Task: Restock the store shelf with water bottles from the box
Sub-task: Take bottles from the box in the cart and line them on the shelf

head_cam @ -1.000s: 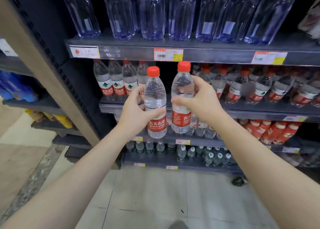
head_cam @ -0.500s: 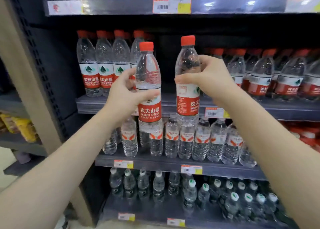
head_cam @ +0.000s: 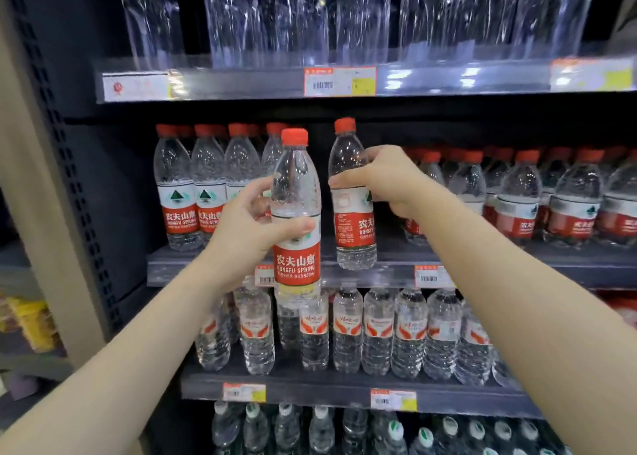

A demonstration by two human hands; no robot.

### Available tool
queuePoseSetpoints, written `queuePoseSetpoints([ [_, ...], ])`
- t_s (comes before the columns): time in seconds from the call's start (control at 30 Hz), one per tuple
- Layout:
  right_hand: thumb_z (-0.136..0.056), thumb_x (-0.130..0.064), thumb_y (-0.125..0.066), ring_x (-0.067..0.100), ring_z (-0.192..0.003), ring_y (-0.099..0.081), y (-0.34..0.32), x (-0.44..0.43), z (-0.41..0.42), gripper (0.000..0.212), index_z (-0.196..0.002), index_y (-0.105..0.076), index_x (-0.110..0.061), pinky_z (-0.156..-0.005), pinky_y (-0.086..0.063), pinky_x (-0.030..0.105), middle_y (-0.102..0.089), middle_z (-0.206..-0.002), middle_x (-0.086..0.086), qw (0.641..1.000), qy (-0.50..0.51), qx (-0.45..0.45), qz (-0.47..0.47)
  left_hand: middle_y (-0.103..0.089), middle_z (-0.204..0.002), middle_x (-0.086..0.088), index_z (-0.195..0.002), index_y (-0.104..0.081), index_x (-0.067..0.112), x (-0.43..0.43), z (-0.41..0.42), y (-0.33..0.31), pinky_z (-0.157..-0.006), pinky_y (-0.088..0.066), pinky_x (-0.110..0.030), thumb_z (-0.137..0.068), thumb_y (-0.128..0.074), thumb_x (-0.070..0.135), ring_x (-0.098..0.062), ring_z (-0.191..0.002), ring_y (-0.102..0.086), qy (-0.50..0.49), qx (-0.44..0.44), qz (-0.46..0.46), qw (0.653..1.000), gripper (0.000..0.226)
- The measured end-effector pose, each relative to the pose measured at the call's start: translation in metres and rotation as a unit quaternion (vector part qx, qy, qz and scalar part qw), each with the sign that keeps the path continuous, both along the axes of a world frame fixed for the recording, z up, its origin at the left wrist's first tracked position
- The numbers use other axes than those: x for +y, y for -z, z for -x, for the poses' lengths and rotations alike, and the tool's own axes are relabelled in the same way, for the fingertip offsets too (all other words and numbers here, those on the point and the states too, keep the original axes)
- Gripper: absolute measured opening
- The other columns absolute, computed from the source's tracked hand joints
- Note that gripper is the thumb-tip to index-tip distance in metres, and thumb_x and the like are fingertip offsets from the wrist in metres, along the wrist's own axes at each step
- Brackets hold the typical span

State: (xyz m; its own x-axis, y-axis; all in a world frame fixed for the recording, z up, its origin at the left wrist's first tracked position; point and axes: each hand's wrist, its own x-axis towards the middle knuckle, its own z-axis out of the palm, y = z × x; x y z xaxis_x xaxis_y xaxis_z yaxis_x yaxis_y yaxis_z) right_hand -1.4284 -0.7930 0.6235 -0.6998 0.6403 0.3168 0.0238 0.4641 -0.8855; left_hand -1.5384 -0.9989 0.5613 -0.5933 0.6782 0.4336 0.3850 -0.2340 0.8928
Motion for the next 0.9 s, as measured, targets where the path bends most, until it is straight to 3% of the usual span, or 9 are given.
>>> queuePoseSetpoints([
  [0.1, -0.063, -0.021, -0.096, 0.022, -0.083, -0.078, -0.004, 0.009, 0.026, 0.057, -0.111, -0.071, -0.004, -0.073, -0.064, 0.038, -0.079, -0.094, 0.008, 1.000, -0.002, -0.006, 0.020, -0.078, -0.113, 0.010, -0.134, -0.059, 0.032, -0.005, 0.004, 0.004, -0.077, -0.062, -0.028, -0.060, -0.090, 0.029, -0.013, -0.099, -0.077, -0.003, 0.007, -0.002, 1.000, 0.081],
  [0.27, -0.063, -0.016, -0.096, 0.024, -0.082, -0.078, -0.011, 0.017, 0.058, 0.050, -0.105, -0.072, -0.005, -0.081, -0.063, 0.046, -0.079, -0.093, 0.010, 0.999, 0.015, 0.034, 0.029, -0.078, -0.113, 0.013, -0.128, -0.061, 0.038, -0.012, 0.012, 0.009, -0.086, -0.060, -0.038, -0.060, -0.091, 0.027, -0.012, -0.099, -0.077, -0.005, 0.004, -0.004, 1.000, 0.076],
  [0.4, -0.057, -0.020, -0.098, 0.022, -0.085, -0.076, 0.000, 0.024, 0.077, 0.051, -0.100, -0.071, -0.014, -0.078, -0.064, 0.042, -0.077, -0.096, 0.005, 0.996, 0.071, 0.060, 0.006, -0.078, -0.112, 0.014, -0.128, -0.061, 0.038, -0.011, 0.015, 0.009, -0.086, -0.061, -0.036, -0.073, -0.091, 0.014, -0.011, -0.098, -0.077, -0.011, 0.011, -0.006, 1.000, 0.068],
  [0.57, -0.060, -0.028, -0.097, 0.018, -0.095, -0.073, 0.025, 0.034, 0.086, 0.055, -0.106, -0.067, -0.023, -0.087, -0.062, 0.041, -0.075, -0.105, -0.001, 0.992, 0.092, 0.088, -0.017, -0.079, -0.110, 0.012, -0.128, -0.063, 0.031, -0.008, 0.020, 0.012, -0.084, -0.060, -0.034, -0.076, -0.089, 0.008, -0.012, -0.096, -0.078, -0.002, 0.020, -0.005, 1.000, 0.063],
  [0.67, -0.066, -0.029, -0.094, 0.016, -0.102, -0.071, 0.035, 0.041, 0.086, 0.064, -0.122, -0.063, -0.023, -0.094, -0.059, 0.041, -0.073, -0.112, -0.003, 0.994, 0.070, 0.080, -0.034, -0.079, -0.111, 0.010, -0.126, -0.063, 0.032, -0.006, 0.021, 0.017, -0.083, -0.061, -0.029, -0.075, -0.089, 0.005, -0.013, -0.099, -0.077, 0.005, 0.022, -0.011, 1.000, 0.064],
  [0.77, -0.072, -0.016, -0.092, 0.017, -0.110, -0.068, 0.042, 0.046, 0.081, 0.090, -0.148, -0.044, -0.024, -0.100, -0.055, 0.040, -0.069, -0.124, -0.001, 0.999, -0.002, 0.025, -0.026, -0.079, -0.112, 0.011, -0.122, -0.063, 0.037, -0.002, 0.022, 0.025, -0.082, -0.061, -0.028, -0.075, -0.088, 0.001, -0.013, -0.101, -0.077, 0.008, 0.019, -0.021, 1.000, 0.064],
  [0.9, -0.074, -0.015, -0.091, 0.017, -0.114, -0.065, 0.058, 0.054, 0.080, 0.098, -0.154, -0.036, -0.032, -0.101, -0.054, 0.041, -0.065, -0.128, -0.006, 0.999, -0.010, 0.017, -0.038, -0.078, -0.115, 0.012, -0.123, -0.061, 0.043, 0.006, 0.022, 0.031, -0.086, -0.061, -0.029, -0.076, -0.088, 0.003, -0.011, -0.105, -0.075, 0.006, 0.022, -0.029, 0.999, 0.067],
])
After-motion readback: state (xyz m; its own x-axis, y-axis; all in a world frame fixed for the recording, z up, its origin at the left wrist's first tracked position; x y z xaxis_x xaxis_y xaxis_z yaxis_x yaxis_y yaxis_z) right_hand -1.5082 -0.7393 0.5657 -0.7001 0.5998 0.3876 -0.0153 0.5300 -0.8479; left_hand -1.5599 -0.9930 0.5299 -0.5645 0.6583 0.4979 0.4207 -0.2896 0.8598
